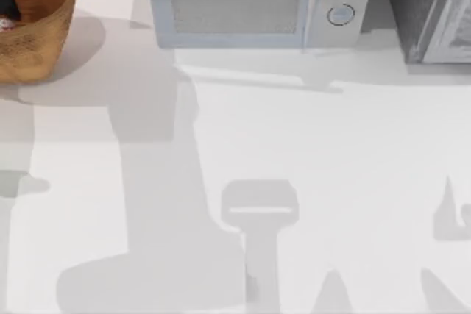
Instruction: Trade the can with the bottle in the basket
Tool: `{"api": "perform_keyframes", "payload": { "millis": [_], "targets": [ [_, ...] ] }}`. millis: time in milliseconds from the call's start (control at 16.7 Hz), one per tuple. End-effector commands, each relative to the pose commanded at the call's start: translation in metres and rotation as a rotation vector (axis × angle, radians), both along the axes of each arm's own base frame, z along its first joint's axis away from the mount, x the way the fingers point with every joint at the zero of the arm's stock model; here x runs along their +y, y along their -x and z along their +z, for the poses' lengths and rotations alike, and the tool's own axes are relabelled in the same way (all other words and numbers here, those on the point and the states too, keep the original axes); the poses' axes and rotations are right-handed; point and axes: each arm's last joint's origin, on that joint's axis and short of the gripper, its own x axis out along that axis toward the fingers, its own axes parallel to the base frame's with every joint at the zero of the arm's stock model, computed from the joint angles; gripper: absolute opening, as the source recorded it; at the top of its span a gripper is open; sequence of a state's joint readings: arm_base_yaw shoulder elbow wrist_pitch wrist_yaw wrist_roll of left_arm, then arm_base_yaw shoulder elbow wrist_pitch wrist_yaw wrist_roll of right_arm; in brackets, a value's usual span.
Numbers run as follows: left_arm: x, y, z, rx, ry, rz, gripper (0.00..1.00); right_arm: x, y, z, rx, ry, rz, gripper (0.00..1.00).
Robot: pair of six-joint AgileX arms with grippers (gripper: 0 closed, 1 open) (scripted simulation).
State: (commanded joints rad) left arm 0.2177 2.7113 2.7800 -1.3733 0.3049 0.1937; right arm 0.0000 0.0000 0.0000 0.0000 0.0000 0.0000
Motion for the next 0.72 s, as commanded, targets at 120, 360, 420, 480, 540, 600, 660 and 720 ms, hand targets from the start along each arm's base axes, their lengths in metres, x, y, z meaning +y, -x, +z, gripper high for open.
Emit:
{"api": "perform_keyframes", "payload": {
  "millis": [120, 360, 420, 480, 540, 600, 660, 720],
  "targets": [
    [0.001, 0.000, -0.007, 0.019, 0.004, 0.008, 1.00, 0.000, 0.000, 0.000, 0.000, 0.000, 0.000, 1.00],
    [0.000, -0.007, -0.030, 0.033, 0.005, 0.015, 1.00, 0.000, 0.000, 0.000, 0.000, 0.000, 0.000, 1.00],
    [-0.001, -0.009, -0.036, 0.032, 0.005, 0.015, 1.00, 0.000, 0.000, 0.000, 0.000, 0.000, 0.000, 1.00],
    [-0.003, -0.011, -0.043, 0.032, 0.005, 0.015, 1.00, 0.000, 0.000, 0.000, 0.000, 0.000, 0.000, 1.00],
    [-0.004, -0.012, -0.049, 0.032, 0.005, 0.015, 1.00, 0.000, 0.000, 0.000, 0.000, 0.000, 0.000, 1.00],
    [-0.005, -0.014, -0.055, 0.032, 0.005, 0.015, 1.00, 0.000, 0.000, 0.000, 0.000, 0.000, 0.000, 1.00],
    [-0.006, -0.015, -0.060, 0.032, 0.005, 0.015, 1.00, 0.000, 0.000, 0.000, 0.000, 0.000, 0.000, 1.00],
    [-0.007, -0.016, -0.064, 0.032, 0.005, 0.015, 1.00, 0.000, 0.000, 0.000, 0.000, 0.000, 0.000, 1.00]
  ]
}}
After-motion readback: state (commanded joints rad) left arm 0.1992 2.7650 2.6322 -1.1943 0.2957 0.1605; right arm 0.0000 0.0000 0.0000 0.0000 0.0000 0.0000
